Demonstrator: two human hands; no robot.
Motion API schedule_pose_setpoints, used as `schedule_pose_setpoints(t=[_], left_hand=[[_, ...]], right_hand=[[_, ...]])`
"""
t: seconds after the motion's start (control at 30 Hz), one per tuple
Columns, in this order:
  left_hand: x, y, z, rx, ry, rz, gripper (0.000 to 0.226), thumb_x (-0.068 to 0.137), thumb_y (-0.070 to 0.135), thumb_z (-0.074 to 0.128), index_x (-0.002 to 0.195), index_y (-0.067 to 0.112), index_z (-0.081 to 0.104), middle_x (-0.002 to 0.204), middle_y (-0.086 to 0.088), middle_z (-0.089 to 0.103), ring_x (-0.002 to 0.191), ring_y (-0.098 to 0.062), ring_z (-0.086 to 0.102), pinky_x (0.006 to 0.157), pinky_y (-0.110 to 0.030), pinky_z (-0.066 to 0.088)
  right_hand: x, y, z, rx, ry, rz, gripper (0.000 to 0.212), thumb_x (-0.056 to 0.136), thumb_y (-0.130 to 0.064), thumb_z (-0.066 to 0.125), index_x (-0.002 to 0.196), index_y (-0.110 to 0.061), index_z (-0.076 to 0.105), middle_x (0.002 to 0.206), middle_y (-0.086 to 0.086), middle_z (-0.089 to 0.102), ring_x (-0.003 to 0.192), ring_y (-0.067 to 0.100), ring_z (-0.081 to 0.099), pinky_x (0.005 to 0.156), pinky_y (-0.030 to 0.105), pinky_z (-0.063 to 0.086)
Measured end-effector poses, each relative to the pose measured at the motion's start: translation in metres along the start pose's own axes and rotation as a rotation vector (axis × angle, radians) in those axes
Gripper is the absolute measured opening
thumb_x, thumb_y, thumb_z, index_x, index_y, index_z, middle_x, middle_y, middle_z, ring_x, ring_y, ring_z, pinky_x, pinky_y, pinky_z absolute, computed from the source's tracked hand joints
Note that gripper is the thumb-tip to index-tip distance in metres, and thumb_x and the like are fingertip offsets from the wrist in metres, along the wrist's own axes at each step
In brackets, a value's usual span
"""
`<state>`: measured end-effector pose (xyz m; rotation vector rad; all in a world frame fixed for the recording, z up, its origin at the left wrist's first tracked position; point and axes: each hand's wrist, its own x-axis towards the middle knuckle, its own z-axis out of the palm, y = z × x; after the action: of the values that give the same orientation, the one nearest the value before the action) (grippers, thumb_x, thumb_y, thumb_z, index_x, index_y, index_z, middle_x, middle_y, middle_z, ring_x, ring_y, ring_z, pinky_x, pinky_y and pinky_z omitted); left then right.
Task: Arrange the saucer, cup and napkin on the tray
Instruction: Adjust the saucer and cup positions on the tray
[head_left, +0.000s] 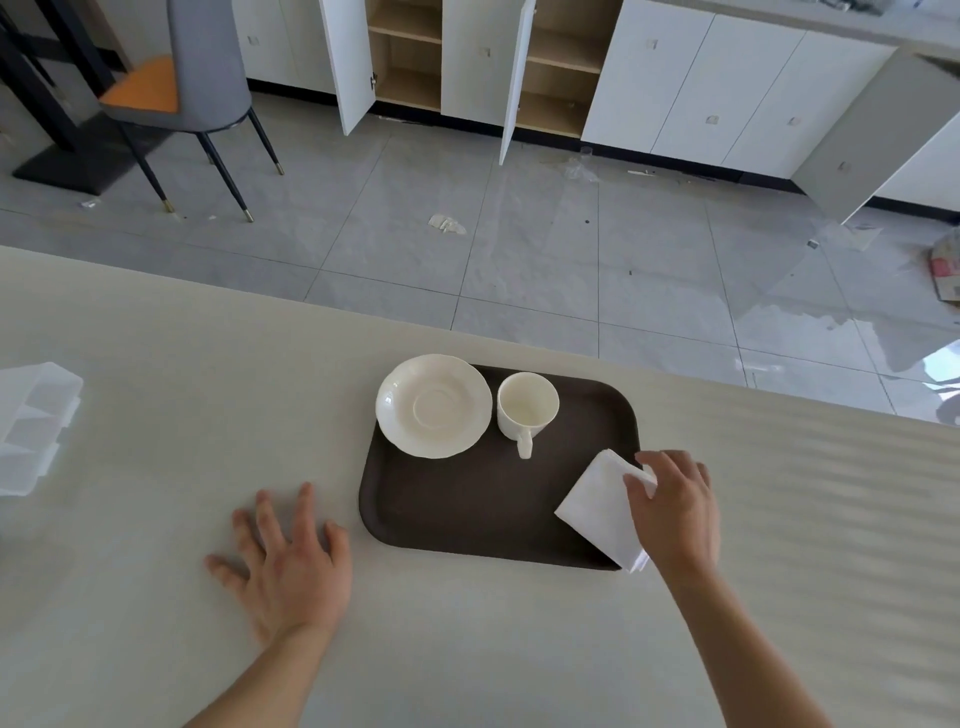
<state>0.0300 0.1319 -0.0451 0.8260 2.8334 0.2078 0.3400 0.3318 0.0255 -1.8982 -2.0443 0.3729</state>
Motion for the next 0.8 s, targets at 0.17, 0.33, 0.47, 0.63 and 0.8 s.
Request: schedule_pose_setpoints(t=[0.17,0.33,0.47,0.63,0.8], left_hand=[[-0.004,0.002,-0.005,-0.019,-0.005,0.0,0.055,0.092,0.038,0.047,0.146,0.033,0.038,0.158,-0.014,0.026,0.147,-0.036,0.012,0.112,-0.069,0.004],[-0.004,0.006,-0.016,-0.119,-0.028,-0.025,0.058,0.089,0.031,0.057,0.145,0.027,0.042,0.158,-0.015,0.028,0.148,-0.035,0.013,0.113,-0.065,0.005],[-0.022,0.018,-0.022,-0.232,0.124,0.161,0.046,0.078,0.016,0.057,0.123,0.007,0.063,0.132,-0.025,0.056,0.128,-0.047,0.044,0.102,-0.063,0.034],[-0.072,0.074,-0.027,-0.406,0.131,0.684,0.031,0.079,0.02,0.051,0.099,0.018,0.074,0.104,0.001,0.068,0.102,-0.024,0.064,0.09,-0.037,0.046],[-0.089,0.145,-0.03,-0.473,0.011,0.871,0.029,0.076,0.012,0.065,0.104,0.019,0.072,0.1,0.005,0.066,0.096,-0.015,0.063,0.087,-0.029,0.047]], right_hand=[[0.015,0.02,-0.009,-0.195,-0.322,0.102,0.057,0.091,-0.04,0.06,0.142,-0.021,0.043,0.145,0.003,0.046,0.131,0.028,0.04,0.099,0.042,0.041],[0.025,0.026,-0.021,-0.123,-0.371,0.126,0.034,0.087,-0.032,0.064,0.116,-0.014,0.066,0.112,0.006,0.068,0.1,0.029,0.063,0.071,0.031,0.046],[0.025,0.022,-0.029,-0.035,-0.398,0.116,0.009,0.079,-0.022,0.064,0.073,-0.017,0.068,0.072,0.001,0.066,0.073,0.029,0.063,0.058,0.031,0.046],[0.029,0.009,-0.034,0.35,-0.272,0.235,0.01,0.083,-0.019,0.063,0.074,-0.023,0.066,0.072,-0.001,0.069,0.067,0.02,0.065,0.057,0.034,0.053],[0.026,-0.005,-0.02,0.607,-0.103,0.446,0.003,0.085,-0.019,0.064,0.087,-0.018,0.063,0.082,0.002,0.068,0.076,0.024,0.066,0.073,0.048,0.06]])
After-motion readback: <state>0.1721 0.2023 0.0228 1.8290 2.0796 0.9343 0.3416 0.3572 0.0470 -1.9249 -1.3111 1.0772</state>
